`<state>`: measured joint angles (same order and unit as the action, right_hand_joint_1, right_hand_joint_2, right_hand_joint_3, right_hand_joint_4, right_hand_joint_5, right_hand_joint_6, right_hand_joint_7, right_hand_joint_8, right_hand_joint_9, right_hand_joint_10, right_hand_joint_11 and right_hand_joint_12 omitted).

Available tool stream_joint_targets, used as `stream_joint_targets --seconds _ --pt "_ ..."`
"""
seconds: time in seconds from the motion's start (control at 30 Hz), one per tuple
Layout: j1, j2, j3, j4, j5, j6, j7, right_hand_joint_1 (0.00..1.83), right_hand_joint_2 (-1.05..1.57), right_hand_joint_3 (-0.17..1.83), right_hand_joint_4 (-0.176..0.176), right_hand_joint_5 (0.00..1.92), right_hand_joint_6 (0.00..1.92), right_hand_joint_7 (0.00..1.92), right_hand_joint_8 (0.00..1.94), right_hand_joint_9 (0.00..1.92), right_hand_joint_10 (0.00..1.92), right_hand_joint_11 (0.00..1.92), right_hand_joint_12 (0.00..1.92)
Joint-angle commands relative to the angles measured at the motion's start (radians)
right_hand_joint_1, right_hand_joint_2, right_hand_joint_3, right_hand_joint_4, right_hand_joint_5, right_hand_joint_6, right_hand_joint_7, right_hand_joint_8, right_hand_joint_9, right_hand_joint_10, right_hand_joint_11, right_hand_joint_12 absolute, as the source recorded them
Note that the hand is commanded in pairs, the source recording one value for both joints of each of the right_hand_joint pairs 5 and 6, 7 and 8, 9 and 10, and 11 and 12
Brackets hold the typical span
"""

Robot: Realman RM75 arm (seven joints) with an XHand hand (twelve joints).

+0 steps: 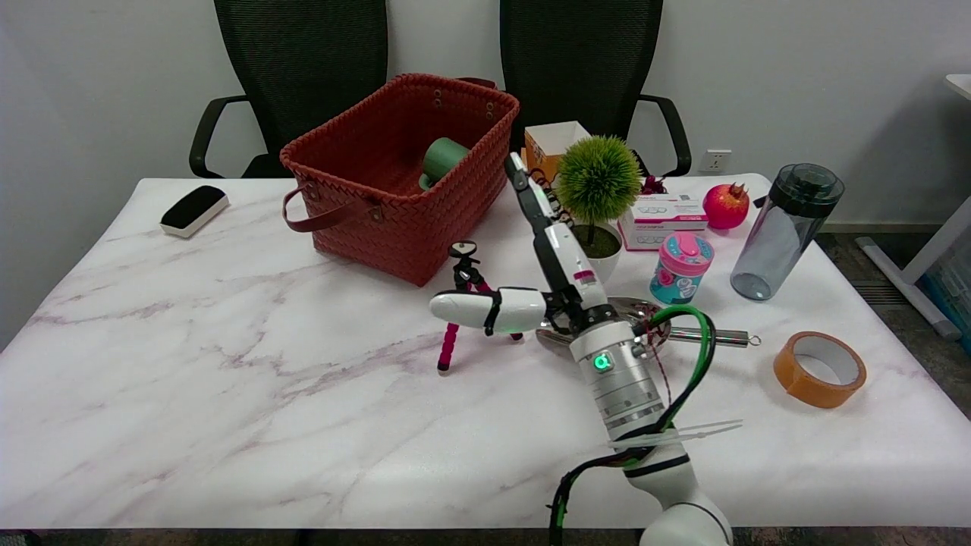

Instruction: Pick up the flexible tripod.

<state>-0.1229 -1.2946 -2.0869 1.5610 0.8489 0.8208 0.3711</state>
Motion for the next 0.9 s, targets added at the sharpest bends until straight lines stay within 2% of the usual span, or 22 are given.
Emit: stream_joint_targets --seconds 0.03,0.5,0.9 --pt "0.084 -0.076 -0.054 -0.131 0.137 -0.047 -0.056 0.75 0.31 0.12 0.0 0.0 0.0 0.0 0.0 0.0 0.0 0.0 0.0" --pt "0.159 -0.073 -0.05 -0.25 0.17 -0.051 -0.061 0.8 0.19 0.16 0.0 0.0 0.0 0.0 0.0 0.0 0.0 0.0 0.0" --pt "0.195 -0.047 -0.036 -0.304 0.227 -0.051 -0.131 0.91 -0.01 0.32 0.0 0.0 0.0 0.04 0.04 0.0 0.0 0.0 0.0"
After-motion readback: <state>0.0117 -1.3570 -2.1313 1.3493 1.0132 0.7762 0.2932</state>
